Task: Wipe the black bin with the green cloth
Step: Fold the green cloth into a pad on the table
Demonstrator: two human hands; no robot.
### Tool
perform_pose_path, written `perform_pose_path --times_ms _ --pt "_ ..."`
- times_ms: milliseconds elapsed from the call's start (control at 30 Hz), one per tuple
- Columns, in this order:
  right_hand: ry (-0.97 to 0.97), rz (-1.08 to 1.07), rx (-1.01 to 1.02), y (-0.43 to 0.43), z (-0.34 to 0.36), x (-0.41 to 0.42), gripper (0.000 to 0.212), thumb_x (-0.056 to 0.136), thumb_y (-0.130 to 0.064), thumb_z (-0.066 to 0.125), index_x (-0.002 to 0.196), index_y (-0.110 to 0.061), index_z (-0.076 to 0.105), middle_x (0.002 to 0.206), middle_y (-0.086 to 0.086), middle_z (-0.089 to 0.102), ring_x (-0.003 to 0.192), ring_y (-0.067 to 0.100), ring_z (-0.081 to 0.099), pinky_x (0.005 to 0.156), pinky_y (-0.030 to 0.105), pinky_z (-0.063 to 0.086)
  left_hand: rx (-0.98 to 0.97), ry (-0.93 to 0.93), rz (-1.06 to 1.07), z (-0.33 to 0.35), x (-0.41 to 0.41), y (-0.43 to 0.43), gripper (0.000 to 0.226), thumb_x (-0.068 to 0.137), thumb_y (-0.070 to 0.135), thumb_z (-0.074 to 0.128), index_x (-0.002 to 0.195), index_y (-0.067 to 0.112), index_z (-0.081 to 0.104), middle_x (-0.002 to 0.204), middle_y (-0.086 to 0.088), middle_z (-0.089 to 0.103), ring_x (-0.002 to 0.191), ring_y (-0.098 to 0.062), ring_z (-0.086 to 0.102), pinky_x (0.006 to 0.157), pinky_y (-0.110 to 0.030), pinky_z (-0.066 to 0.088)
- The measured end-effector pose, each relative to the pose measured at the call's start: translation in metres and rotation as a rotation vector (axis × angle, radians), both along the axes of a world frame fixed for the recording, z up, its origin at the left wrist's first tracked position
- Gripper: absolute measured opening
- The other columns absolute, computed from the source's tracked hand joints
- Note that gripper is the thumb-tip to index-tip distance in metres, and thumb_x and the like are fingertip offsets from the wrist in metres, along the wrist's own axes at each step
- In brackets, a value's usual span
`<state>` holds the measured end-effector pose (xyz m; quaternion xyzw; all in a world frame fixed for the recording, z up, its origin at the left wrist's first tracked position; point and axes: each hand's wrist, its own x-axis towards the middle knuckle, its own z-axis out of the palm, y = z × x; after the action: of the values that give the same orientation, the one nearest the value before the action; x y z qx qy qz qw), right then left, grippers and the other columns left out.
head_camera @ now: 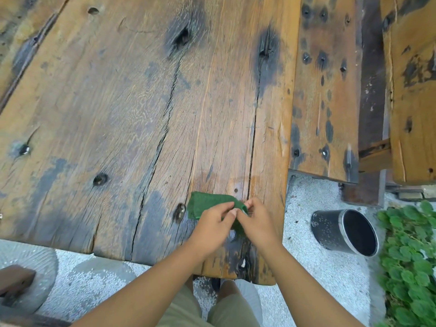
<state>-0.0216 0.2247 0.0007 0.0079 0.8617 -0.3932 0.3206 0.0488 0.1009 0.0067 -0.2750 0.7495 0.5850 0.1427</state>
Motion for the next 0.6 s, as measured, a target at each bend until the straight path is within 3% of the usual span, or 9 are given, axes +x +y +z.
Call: perform_pose_path --times_ms 67,133,233,300,367,467,600 --pt "-0.114 -0.092 -0.142 -0.01 0.005 0.008 0.014 0.091 -0.018 0.068 0.096 -0.009 0.059 0.089 0.004 0.064 0.077 0.015 0.061 0.071 0.03 0.053 0.062 -0.003 0.096 0.003 0.002 -0.007 0.044 0.1 0.028 0.052 0.141 0.012 0.053 0.137 -0.001 0.06 0.117 -0.004 0.055 0.088 -0.001 0.037" --pt "-0.25 -0.179 -0.265 -0.018 0.009 0.015 0.009 0.095 -0.013 0.064 0.104 -0.009 0.065 0.105 0.009 0.069 0.095 0.018 0.07 0.084 0.036 0.06 0.11 -0.001 0.171 0.005 0.005 -0.017 0.047 0.098 0.032 0.056 0.14 0.013 0.054 0.134 0.001 0.061 0.119 -0.01 0.057 0.097 -0.016 0.045" --pt "-0.387 -0.214 -0.376 -0.03 0.01 0.022 0.022 0.1 -0.006 0.054 0.115 -0.013 0.069 0.117 0.003 0.07 0.106 0.011 0.069 0.087 0.031 0.059 0.125 0.007 0.216 0.002 0.01 -0.035 0.042 0.092 0.027 0.067 0.131 0.015 0.061 0.122 0.001 0.068 0.112 -0.014 0.063 0.096 -0.034 0.054" --pt "-0.446 -0.187 -0.402 -0.034 0.008 0.024 0.03 0.102 -0.005 0.048 0.125 -0.014 0.066 0.124 -0.002 0.067 0.115 0.009 0.064 0.091 0.029 0.057 0.152 -0.003 0.277 -0.004 0.011 -0.046 0.029 0.088 0.011 0.071 0.116 0.015 0.066 0.109 -0.004 0.071 0.1 -0.017 0.068 0.085 -0.031 0.057" --pt "-0.477 -0.128 -0.394 -0.038 0.005 0.025 0.035 0.103 -0.005 0.044 0.132 -0.015 0.062 0.129 -0.004 0.064 0.121 0.008 0.06 0.096 0.03 0.055 0.137 -0.037 0.355 -0.011 0.011 -0.056 0.025 0.085 0.0 0.071 0.097 0.022 0.065 0.095 -0.003 0.07 0.085 -0.012 0.068 0.067 -0.017 0.055" --pt "-0.425 -0.047 -0.324 -0.043 0.0 0.023 0.033 0.102 -0.006 0.048 0.13 -0.018 0.062 0.126 -0.005 0.065 0.116 0.006 0.063 0.093 0.027 0.056 0.05 -0.078 0.367 -0.023 0.01 -0.067 0.029 0.087 -0.005 0.065 0.092 0.024 0.065 0.091 0.001 0.07 0.08 -0.006 0.064 0.061 -0.011 0.049" --pt "-0.056 -0.079 -0.083 -0.046 -0.012 0.016 0.015 0.097 -0.011 0.058 0.104 -0.023 0.064 0.098 -0.002 0.067 0.089 0.014 0.067 0.077 0.029 0.057 -0.029 -0.113 0.356 -0.035 0.011 -0.075 0.029 0.087 -0.002 0.065 0.101 0.024 0.064 0.091 0.006 0.065 0.082 -0.003 0.061 0.063 -0.012 0.045"
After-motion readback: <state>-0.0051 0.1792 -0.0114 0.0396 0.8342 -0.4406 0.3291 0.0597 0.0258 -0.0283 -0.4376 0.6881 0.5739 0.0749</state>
